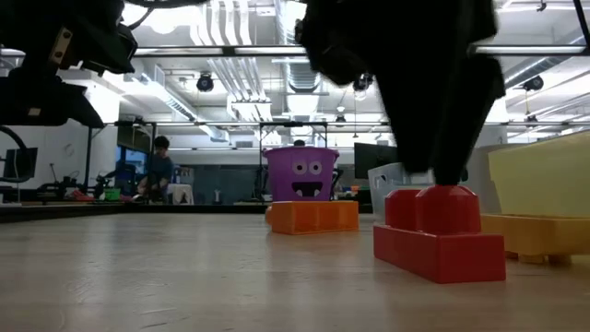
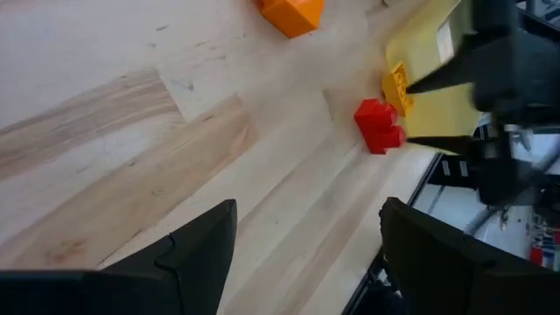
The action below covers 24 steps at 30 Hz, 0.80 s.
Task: Pick & Place Toys
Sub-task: Put the red game piece into the transparent bin
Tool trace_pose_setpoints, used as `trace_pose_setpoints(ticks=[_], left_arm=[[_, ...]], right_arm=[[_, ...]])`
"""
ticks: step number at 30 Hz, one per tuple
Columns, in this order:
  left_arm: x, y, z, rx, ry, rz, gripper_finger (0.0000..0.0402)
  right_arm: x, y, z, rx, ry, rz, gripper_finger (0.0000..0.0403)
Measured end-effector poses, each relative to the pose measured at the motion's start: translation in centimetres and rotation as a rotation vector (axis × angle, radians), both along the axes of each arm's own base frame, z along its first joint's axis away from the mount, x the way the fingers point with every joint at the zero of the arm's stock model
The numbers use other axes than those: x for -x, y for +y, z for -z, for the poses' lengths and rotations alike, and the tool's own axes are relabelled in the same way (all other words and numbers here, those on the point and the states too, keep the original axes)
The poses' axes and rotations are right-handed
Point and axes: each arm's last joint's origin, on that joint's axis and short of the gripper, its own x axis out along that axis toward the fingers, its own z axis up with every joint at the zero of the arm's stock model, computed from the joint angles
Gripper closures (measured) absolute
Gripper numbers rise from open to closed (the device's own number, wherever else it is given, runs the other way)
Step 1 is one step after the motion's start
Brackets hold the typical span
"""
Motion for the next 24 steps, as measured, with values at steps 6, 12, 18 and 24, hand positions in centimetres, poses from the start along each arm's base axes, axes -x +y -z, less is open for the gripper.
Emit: trace_pose_setpoints(ticks=[6,12,18,24], left_arm=[[0.0,0.0,0.0,0.023,0.002,-0.015,0.0130],[-0.1,-0.1,-0.1,0.036,-0.003,-0.018,0.0130],[-0.1,-0.1,-0.1,0.038,-0.008,-0.018,0.0130],[-0.1,-0.1,-0.1,0.033,-0.005,-0.015,0.0130]], right_arm=[[-0.7,-0.2,1.5,-0.079,-0.102,0.052,0.0139],[-0.1,-0.4,3.1,-0.070,-0.071,0.086,0.0139],[-0.5,-0.1,3.6,-0.091,-0.151,0.102,0.0139],[-0.1,0.4,3.7,-0.049,-0.158,0.072,0.0164]])
